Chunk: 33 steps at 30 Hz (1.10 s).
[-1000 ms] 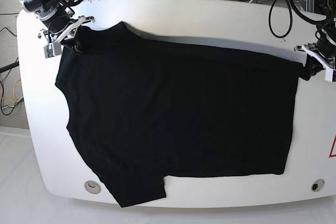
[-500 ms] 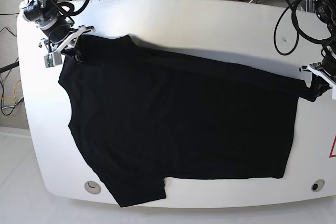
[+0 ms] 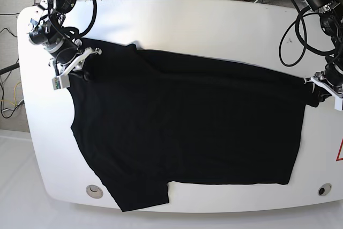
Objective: Fold the T-shirt properly
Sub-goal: 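Lift the gripped shoulder edge with both grippers, raising the shirt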
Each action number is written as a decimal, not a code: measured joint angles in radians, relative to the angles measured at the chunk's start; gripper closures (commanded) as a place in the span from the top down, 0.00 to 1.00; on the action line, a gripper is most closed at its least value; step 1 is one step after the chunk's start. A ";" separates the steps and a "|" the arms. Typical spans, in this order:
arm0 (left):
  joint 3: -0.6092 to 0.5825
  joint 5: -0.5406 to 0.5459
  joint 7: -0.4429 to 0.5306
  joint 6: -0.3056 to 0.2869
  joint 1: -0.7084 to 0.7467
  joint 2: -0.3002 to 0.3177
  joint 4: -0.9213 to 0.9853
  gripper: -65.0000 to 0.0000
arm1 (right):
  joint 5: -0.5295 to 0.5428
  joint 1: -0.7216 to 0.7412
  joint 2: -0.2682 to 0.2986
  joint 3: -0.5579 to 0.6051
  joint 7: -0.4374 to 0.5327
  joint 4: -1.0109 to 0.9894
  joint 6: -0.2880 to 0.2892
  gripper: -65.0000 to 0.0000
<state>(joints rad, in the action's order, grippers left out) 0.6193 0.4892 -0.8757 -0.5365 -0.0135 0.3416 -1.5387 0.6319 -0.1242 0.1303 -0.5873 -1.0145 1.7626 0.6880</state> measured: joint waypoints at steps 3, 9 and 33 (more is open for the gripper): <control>-0.015 0.000 0.001 0.002 -0.005 0.001 0.009 0.00 | 0.018 0.026 0.000 0.000 0.013 -0.013 0.001 0.00; -0.041 -0.033 0.000 0.013 -0.044 0.012 0.046 0.00 | 0.008 0.074 0.000 -0.001 0.006 -0.071 0.001 0.00; -0.099 -0.088 0.091 0.009 -0.173 0.034 0.241 0.00 | -0.060 0.197 0.008 0.012 0.027 -0.194 0.004 0.00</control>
<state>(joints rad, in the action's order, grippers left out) 0.5201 0.4015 -0.7845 -0.5274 -0.1867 0.3752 -1.2980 0.5724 0.0727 0.1387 -0.5751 -0.9874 1.5684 0.6922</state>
